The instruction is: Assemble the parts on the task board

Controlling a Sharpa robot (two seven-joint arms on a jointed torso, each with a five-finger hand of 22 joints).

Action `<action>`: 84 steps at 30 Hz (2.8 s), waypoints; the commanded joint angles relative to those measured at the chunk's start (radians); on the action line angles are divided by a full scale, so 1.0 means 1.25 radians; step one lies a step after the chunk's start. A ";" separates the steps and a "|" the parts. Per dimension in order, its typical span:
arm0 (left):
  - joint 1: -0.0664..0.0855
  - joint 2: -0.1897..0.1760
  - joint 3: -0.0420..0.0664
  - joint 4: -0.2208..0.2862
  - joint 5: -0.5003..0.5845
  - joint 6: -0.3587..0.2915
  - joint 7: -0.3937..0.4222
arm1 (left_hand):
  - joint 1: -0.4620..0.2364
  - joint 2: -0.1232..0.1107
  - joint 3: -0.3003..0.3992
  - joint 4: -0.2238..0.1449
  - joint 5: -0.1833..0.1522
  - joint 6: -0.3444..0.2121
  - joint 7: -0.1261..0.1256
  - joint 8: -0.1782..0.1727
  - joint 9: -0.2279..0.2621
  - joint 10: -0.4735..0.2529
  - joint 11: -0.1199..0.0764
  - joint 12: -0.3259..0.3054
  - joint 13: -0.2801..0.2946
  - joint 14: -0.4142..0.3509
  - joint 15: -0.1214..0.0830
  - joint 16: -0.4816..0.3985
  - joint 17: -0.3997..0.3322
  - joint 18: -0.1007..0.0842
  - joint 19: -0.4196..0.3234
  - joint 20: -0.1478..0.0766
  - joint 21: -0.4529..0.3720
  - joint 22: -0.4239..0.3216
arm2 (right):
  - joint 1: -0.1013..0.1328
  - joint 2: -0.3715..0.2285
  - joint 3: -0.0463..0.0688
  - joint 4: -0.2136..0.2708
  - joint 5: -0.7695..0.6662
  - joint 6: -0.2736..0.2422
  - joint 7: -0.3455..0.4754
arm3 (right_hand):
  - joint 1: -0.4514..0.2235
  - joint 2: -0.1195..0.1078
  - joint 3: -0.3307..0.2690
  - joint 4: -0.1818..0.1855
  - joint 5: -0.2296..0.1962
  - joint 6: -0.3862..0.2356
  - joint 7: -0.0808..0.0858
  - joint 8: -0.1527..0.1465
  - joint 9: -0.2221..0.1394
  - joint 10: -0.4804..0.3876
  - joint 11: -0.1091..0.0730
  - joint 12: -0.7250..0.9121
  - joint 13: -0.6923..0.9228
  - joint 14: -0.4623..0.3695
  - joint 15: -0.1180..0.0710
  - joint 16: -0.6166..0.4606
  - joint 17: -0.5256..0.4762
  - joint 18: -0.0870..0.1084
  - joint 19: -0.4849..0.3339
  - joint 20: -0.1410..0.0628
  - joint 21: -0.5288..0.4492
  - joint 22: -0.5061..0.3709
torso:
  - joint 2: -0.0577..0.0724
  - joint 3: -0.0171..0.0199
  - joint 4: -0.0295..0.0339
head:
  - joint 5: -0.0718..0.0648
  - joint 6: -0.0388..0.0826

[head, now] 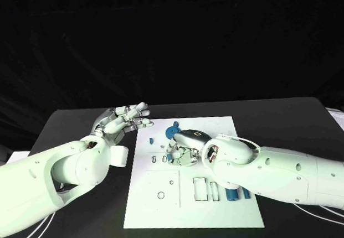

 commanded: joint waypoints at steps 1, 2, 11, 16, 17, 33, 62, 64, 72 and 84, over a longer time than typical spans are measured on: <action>0.000 0.000 0.000 0.001 0.001 0.016 0.006 | 0.006 0.000 -0.001 -0.004 -0.004 0.001 0.003 -0.005 0.001 -0.006 -0.001 -0.005 -0.001 -0.005 -0.001 -0.005 0.001 0.009 0.002 0.004 -0.003 -0.001 | -0.007 -0.002 -0.004 -0.006 -0.051 0.034 -0.033 | -0.005 -0.001 0.001 -0.003 0.000 0.017 -0.010 0.005 0.010 0.017 -0.007 -0.004 0.113 0.076 -0.005 0.000 0.166 -0.015 0.022 -0.006 0.001 0.085 | 0.000 -0.0009 -0.0015 | 0.001 -0.001; 0.000 0.000 0.000 0.001 0.001 0.016 0.006 | 0.006 0.000 -0.001 -0.004 -0.004 0.001 0.003 -0.005 0.001 -0.006 -0.001 -0.005 -0.001 -0.005 -0.001 -0.005 0.001 0.009 0.002 0.004 -0.003 -0.001 | -0.007 -0.001 -0.004 -0.007 -0.052 0.041 -0.034 | -0.008 -0.002 0.001 -0.003 -0.002 0.017 -0.009 0.004 0.010 0.017 -0.007 -0.004 0.112 0.075 -0.005 0.000 0.165 -0.015 0.022 -0.006 0.001 0.084 | 0.000 -0.0009 -0.0015 | 0.001 -0.001; 0.000 0.000 0.000 0.001 0.001 0.016 0.006 | 0.006 0.000 -0.001 -0.004 -0.004 0.001 0.003 -0.005 0.001 -0.006 -0.001 -0.005 -0.001 -0.005 -0.001 -0.005 0.001 0.009 0.002 0.004 -0.003 -0.001 | -0.008 0.007 -0.004 -0.014 -0.043 0.093 -0.044 | -0.022 -0.007 -0.004 0.001 -0.013 0.016 -0.008 0.001 0.010 0.015 -0.006 -0.007 0.111 0.075 -0.004 -0.001 0.163 -0.015 0.020 -0.006 -0.001 0.081 | 0.000 -0.0003 -0.0004 | -0.003 -0.002; 0.000 0.000 0.000 0.001 0.001 0.016 0.006 | 0.006 0.000 -0.001 -0.004 -0.004 0.001 0.003 -0.005 0.001 -0.006 -0.001 -0.005 -0.001 -0.005 -0.001 -0.005 0.001 0.009 0.002 0.004 -0.003 -0.001 | -0.008 0.008 -0.004 -0.016 -0.042 0.100 -0.050 | -0.032 -0.012 -0.009 0.005 -0.015 0.010 -0.006 -0.003 0.009 0.012 -0.005 -0.014 0.106 0.074 -0.003 -0.003 0.161 -0.014 0.019 -0.006 -0.002 0.080 | 0.000 -0.0005 -0.0001 | -0.002 -0.002; 0.000 0.000 0.000 0.001 0.001 0.016 0.006 | 0.006 0.000 -0.001 -0.004 -0.004 0.001 0.003 -0.005 0.001 -0.006 -0.001 -0.005 -0.001 -0.005 -0.001 -0.005 0.001 0.009 0.002 0.004 -0.003 -0.001 | -0.008 0.008 -0.004 -0.016 -0.041 0.100 -0.052 | -0.037 -0.015 -0.011 0.007 -0.015 0.003 -0.003 -0.008 0.007 0.010 -0.003 -0.017 0.104 0.074 -0.002 -0.003 0.160 -0.014 0.019 -0.005 -0.002 0.079 | 0.000 -0.0007 -0.0001 | -0.002 -0.002; 0.000 0.000 0.000 0.001 0.001 0.016 0.006 | 0.006 0.000 -0.001 -0.004 -0.004 0.001 0.003 -0.005 0.001 -0.006 -0.001 -0.005 -0.001 -0.005 -0.001 -0.005 0.001 0.009 0.002 0.004 -0.003 -0.001 | -0.008 0.007 -0.005 -0.014 -0.039 0.093 -0.063 | -0.058 -0.033 -0.024 0.016 -0.015 -0.027 0.011 -0.029 0.000 -0.007 0.009 -0.047 0.083 0.074 0.008 -0.004 0.158 -0.014 0.018 0.003 -0.004 0.076 | 0.000 -0.0008 -0.0001 | -0.002 0.000; 0.000 0.000 0.000 -0.010 0.001 0.022 -0.012 | 0.006 0.002 0.000 -0.006 -0.004 0.003 0.002 -0.005 0.001 -0.003 -0.003 -0.004 0.000 0.013 -0.005 0.002 0.014 0.010 0.013 0.001 0.003 0.001 | -0.010 -0.027 0.002 0.051 0.014 -0.148 0.045 | -0.057 -0.088 -0.128 0.119 -0.016 -0.146 0.041 -0.042 -0.015 -0.071 0.038 -0.144 -0.003 0.072 0.034 -0.009 0.152 -0.012 0.014 0.029 -0.009 0.071 | -0.001 0.0008 0.0005 | 0.001 0.003; 0.000 0.001 0.000 -0.012 -0.001 0.026 -0.026 | 0.005 0.002 0.001 -0.007 -0.004 0.005 0.001 -0.005 0.001 -0.001 -0.006 -0.004 0.000 0.025 -0.008 0.009 0.022 0.011 0.022 -0.003 0.010 0.003 | -0.008 -0.038 0.006 0.061 0.038 -0.151 0.079 | -0.049 -0.086 -0.128 0.119 -0.012 -0.151 0.042 -0.043 -0.015 -0.071 0.039 -0.143 -0.003 0.072 0.034 -0.009 0.152 -0.012 0.013 0.029 -0.009 0.069 | -0.001 0.0000 -0.0001 | 0.002 0.004; -0.001 0.009 -0.001 -0.051 -0.137 0.071 -0.221 | -0.021 -0.009 -0.004 0.013 -0.006 0.024 -0.042 -0.002 0.003 0.132 -0.057 0.051 0.033 0.216 -0.072 0.390 0.336 0.010 0.185 -0.066 0.148 0.073 | 0.055 -0.140 0.020 0.125 0.323 -0.008 0.237 | -0.002 -0.068 -0.130 0.107 -0.010 -0.164 0.046 -0.041 -0.014 -0.100 0.042 -0.177 -0.032 0.064 0.037 -0.027 0.121 0.001 -0.019 0.032 -0.042 0.008 | -0.010 -0.0015 -0.0029 | 0.008 0.009; 0.021 0.053 0.000 -0.116 -0.545 0.242 -0.635 | -0.144 0.028 -0.087 0.078 -0.008 0.059 -0.086 0.126 0.078 0.111 -0.107 0.539 0.471 0.256 -0.107 1.077 1.014 -0.065 0.292 -0.106 0.747 0.741 | 0.145 -0.284 0.022 0.138 0.629 -0.005 0.279 | 0.012 -0.050 -0.132 0.096 -0.003 -0.156 0.043 -0.037 -0.013 -0.100 0.039 -0.180 -0.039 0.060 0.034 -0.037 0.106 0.003 -0.022 0.029 -0.048 0.000 | -0.031 -0.0001 -0.0095 | 0.017 -0.004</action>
